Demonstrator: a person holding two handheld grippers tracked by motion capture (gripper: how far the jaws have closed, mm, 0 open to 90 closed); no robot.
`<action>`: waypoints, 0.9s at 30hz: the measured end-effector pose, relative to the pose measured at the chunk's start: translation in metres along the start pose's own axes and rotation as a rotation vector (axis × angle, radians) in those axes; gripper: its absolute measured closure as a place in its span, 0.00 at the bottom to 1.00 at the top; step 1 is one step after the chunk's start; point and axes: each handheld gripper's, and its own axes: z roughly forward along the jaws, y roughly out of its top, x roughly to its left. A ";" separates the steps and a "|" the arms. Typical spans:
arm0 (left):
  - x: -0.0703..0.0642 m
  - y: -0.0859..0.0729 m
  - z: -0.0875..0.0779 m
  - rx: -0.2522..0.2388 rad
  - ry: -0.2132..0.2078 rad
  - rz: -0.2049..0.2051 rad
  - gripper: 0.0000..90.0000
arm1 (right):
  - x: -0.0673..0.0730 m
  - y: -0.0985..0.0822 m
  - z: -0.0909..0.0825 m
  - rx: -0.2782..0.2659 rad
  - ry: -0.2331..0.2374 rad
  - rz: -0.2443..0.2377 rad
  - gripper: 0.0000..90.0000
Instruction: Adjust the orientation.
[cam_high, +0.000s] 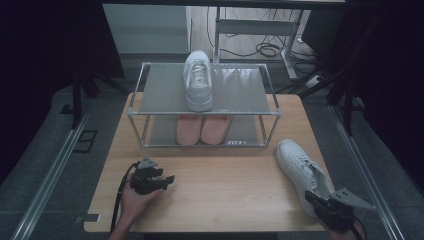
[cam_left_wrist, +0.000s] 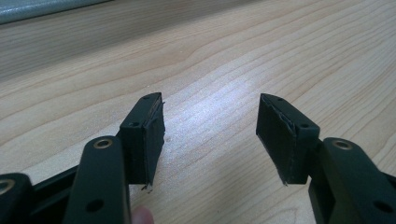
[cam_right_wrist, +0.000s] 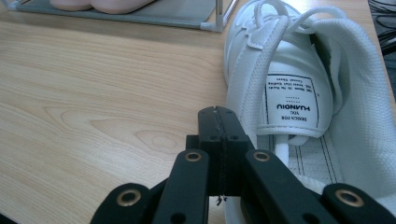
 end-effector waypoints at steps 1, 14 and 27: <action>0.000 0.000 0.000 0.000 0.000 0.001 0.47 | -0.001 0.000 0.000 -0.001 0.000 0.001 1.00; -0.001 0.000 0.001 0.003 -0.002 0.001 0.47 | -0.012 -0.001 -0.003 0.002 -0.004 0.010 1.00; -0.001 0.000 0.002 0.007 -0.002 0.003 0.47 | -0.006 0.010 -0.004 -0.015 0.023 -0.024 1.00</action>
